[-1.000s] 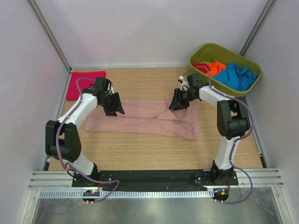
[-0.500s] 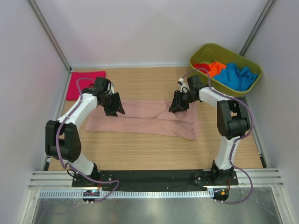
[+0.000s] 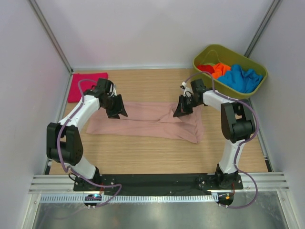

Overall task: Fold and stack the t-shirts
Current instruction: Fold the tshirt

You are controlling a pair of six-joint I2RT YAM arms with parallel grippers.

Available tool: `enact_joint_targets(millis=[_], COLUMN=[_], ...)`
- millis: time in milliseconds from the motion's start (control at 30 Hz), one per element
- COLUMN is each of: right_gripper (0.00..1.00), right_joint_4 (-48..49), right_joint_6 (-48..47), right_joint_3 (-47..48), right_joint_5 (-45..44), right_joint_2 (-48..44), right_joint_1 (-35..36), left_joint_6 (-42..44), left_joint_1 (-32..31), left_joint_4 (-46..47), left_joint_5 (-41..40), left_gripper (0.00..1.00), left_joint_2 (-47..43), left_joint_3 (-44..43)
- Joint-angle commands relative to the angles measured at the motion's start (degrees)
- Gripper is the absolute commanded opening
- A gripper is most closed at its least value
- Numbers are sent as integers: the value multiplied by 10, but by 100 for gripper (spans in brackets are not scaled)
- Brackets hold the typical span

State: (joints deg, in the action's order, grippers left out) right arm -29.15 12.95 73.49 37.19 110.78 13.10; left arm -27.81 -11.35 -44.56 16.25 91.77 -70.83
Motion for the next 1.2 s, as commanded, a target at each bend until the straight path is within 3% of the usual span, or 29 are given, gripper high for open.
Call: enact_joint_targets(millis=[0, 333, 633, 733, 967, 1067, 1167], right_gripper=[1, 1, 1, 8, 46, 51, 48], right_joint_4=[24, -32, -33, -28, -41, -70, -135], right_joint_6=[9, -27, -44, -42, 23, 63, 118], right_joint_3=[13, 132, 153, 154, 155, 140, 127], right_joint_5=[17, -55, -93, -106, -193, -242, -314], right_joint_2=[-36, 20, 48, 50, -6, -44, -69], right_joint_1=[10, 54, 65, 69, 60, 54, 53], left_joint_6=[7, 6, 6, 7, -5, -21, -45], left_joint_1=[-2, -2, -2, -2, -2, -2, -1], left_joint_4=[3, 6, 6, 6, 10, 3, -2], left_joint_5=[6, 12, 15, 15, -38, -65, -91], left_gripper=[49, 49, 49, 49, 54, 54, 55], left_joint_2=[-3, -1, 4, 4, -15, -12, -10], left_joint_3=[-17, -14, -13, -12, -4, -13, -26])
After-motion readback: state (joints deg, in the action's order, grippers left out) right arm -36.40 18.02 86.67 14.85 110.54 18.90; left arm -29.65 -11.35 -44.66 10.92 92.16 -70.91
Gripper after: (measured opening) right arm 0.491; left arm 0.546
